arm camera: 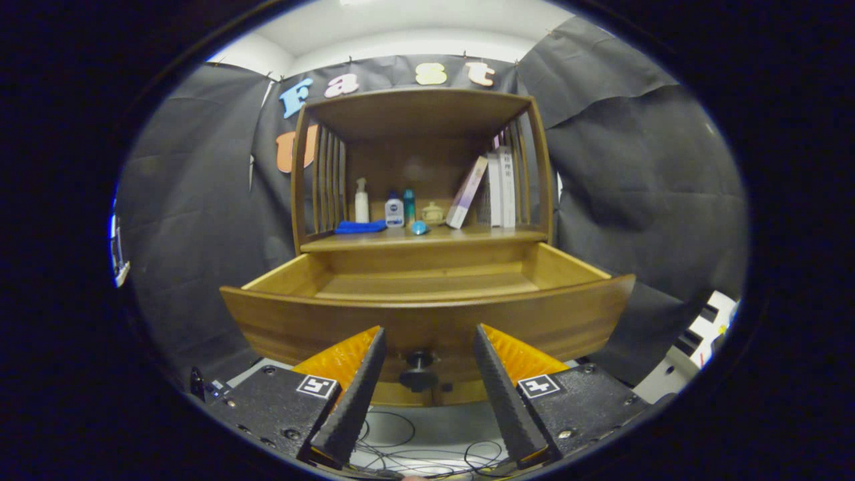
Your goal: Pull open the drawer, take out the items inside it, and place them on the countertop above the cabinet.
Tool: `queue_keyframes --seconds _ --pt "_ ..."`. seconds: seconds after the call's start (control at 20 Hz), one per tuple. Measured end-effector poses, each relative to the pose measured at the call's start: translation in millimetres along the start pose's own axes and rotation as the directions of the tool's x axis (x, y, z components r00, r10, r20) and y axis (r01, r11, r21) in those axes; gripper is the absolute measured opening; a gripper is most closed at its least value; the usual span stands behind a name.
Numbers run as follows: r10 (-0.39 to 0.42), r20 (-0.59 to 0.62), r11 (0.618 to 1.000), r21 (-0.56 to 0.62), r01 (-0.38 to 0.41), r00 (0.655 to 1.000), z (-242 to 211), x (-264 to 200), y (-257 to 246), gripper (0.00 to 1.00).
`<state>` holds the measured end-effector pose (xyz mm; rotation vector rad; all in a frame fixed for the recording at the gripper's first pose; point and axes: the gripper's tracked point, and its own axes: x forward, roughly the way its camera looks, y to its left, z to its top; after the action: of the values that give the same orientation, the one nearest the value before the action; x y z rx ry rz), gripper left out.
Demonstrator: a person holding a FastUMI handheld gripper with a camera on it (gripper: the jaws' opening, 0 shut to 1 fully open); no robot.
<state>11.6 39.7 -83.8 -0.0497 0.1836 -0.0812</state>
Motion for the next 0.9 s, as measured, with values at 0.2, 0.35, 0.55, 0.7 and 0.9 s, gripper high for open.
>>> queue_keyframes --seconds 0.2,0.35,0.55,0.7,0.9 --pt "-0.007 -0.044 1.000 0.004 0.007 0.999 -24.9 20.5 4.4 0.85" --pt "-0.026 -0.054 1.000 -0.010 0.026 0.998 -35.3 34.4 7.3 0.86" --pt "-0.072 -0.047 0.997 -0.006 0.071 0.996 -40.5 51.2 3.5 0.86" --pt "-0.058 -0.032 0.998 0.016 0.059 0.998 -40.2 53.6 10.0 0.84" --pt "-0.069 0.014 0.996 -0.062 0.070 0.997 -36.3 58.1 6.5 0.83"
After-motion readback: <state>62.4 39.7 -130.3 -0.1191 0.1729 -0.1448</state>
